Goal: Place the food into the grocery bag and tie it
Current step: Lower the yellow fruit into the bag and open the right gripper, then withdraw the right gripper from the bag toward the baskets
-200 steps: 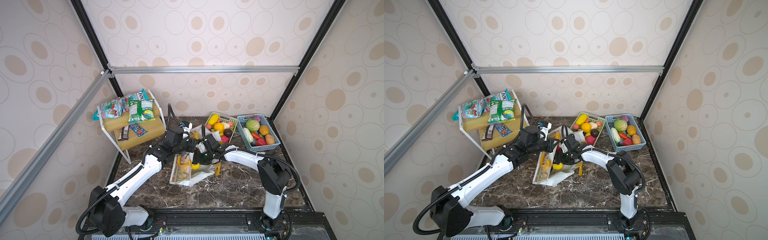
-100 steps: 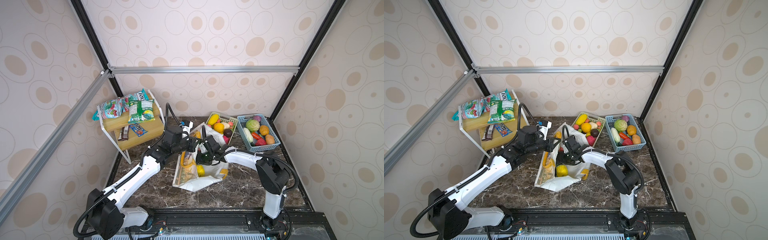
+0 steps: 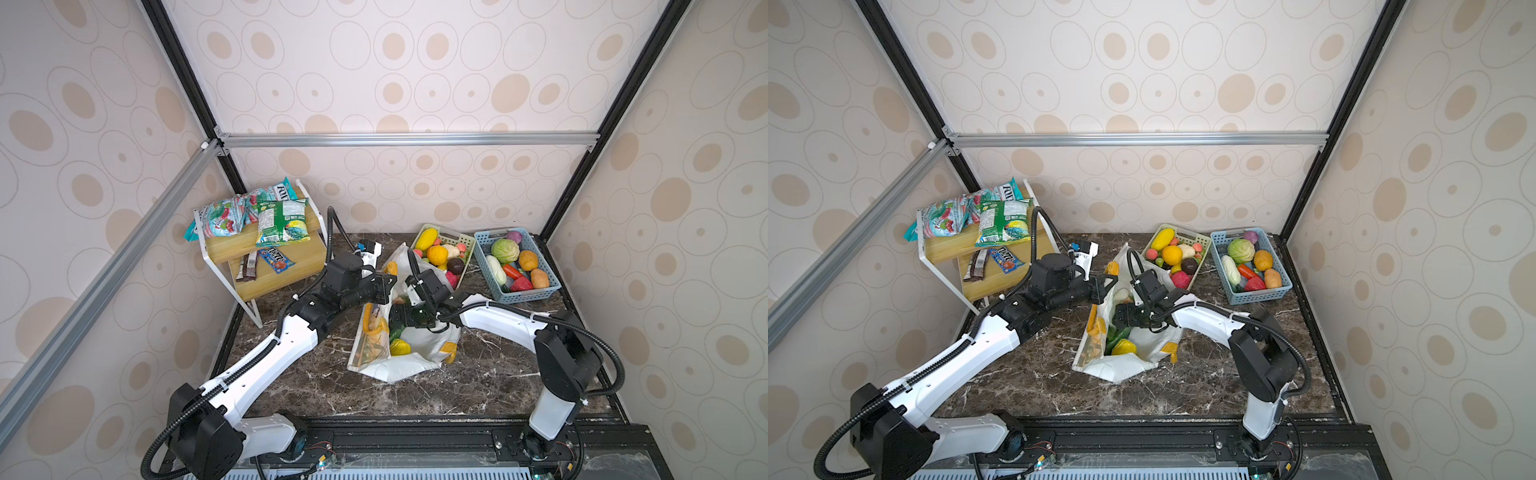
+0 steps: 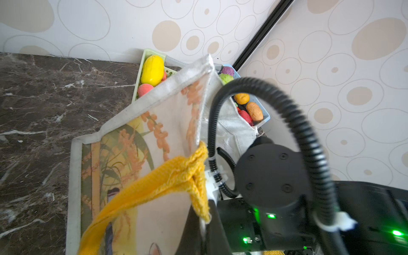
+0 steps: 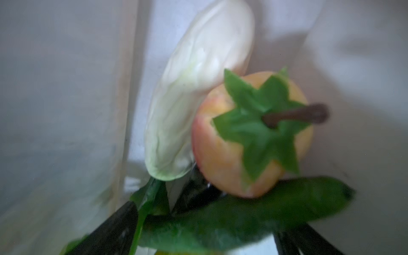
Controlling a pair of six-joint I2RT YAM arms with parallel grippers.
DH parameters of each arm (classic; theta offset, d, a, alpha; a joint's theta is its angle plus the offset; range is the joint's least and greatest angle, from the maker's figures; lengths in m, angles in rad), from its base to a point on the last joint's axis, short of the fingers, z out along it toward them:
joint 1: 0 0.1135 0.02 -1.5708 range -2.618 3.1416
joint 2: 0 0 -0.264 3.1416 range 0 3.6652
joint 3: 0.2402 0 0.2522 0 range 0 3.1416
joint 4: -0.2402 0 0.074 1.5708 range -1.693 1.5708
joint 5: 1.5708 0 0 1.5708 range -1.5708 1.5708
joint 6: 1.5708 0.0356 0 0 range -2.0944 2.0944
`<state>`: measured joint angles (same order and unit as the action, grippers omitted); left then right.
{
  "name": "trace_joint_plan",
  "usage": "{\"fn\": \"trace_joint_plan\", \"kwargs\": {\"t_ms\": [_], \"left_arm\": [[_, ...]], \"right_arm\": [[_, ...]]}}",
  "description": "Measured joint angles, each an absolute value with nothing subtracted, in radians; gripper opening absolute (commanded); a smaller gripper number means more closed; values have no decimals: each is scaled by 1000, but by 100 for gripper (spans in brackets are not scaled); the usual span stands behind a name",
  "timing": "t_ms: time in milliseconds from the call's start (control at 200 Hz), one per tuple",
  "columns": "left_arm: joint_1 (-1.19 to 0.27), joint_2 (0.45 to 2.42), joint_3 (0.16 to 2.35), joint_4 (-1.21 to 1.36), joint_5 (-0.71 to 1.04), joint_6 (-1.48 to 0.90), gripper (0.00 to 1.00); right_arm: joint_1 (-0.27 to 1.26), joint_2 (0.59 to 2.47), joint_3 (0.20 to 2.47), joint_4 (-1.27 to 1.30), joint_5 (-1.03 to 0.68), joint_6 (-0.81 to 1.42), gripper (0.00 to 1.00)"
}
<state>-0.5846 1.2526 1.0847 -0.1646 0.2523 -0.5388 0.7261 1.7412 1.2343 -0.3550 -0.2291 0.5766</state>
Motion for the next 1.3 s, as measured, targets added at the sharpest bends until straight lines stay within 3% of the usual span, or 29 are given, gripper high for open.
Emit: {"fn": "trace_joint_plan", "kwargs": {"t_ms": [820,1025,1295], "left_arm": [[-572,1253,967,-87,157,-617,0],[-571,1253,952,-91,120,-617,3],[-571,1253,952,-96,85,-617,5]], "right_arm": [[665,1608,1324,-719,59,361,100],[663,1594,1338,-717,8,350,100],[660,1523,1340,-642,-183,359,100]]}}
